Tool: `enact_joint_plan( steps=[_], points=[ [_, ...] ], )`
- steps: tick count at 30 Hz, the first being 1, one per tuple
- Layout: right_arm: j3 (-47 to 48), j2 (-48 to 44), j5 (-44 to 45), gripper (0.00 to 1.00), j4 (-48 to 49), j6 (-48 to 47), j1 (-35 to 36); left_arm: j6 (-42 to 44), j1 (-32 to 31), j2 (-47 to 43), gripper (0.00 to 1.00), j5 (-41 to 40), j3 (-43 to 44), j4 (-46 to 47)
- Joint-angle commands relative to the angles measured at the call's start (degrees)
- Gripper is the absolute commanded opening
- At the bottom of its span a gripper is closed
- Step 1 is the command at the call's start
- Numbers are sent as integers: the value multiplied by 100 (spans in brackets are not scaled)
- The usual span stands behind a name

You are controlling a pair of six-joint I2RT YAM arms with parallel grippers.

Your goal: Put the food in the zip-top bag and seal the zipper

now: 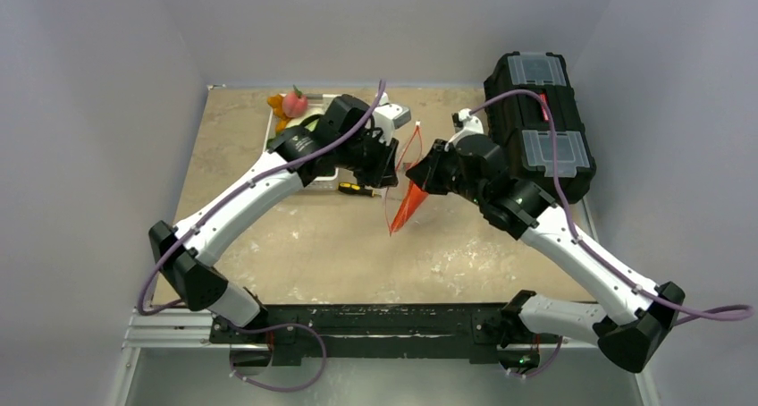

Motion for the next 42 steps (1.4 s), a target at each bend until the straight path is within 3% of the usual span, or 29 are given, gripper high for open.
enact_joint_plan(
  steps=[1,6,8,10,12,18,20,24,28,32,37,42],
  points=[
    [604,-443,-75,0,-467,-680,16,-435,-23,-896,12,1522,-211,975],
    [-135,-370,-278,0,17,-391,-14,-777,99,-157,7,1084,22,359],
    [-533,-78,-152,0,337,-447,-67,-863,230,766,0,1377,475,-247],
    [-577,338,-48,0,303,-570,-121,-829,337,1337,0,1808,948,-741],
    [-465,542,-34,0,219,-658,-128,-792,359,1117,0,1790,728,-537],
    [342,35,-11,0,-204,-937,-120,-896,228,-831,0,1979,-501,1524],
    [642,-142,-176,0,-387,-920,-116,-858,226,-1069,0,1860,-605,1631],
    [776,-417,-362,0,-439,-774,-115,-949,228,-982,0,1734,-586,1548],
    [408,-336,-57,0,-274,-884,-124,-1354,237,-372,0,1232,-454,1035],
    [55,12,434,0,-271,-1093,-124,-1505,235,-15,0,1355,-367,891],
    [719,-60,650,0,-762,-1466,-98,-1413,237,-615,0,2109,-744,1817],
    [1484,-324,430,0,-1120,-1400,-98,-1420,237,-992,0,1454,-950,1860]
  ],
)
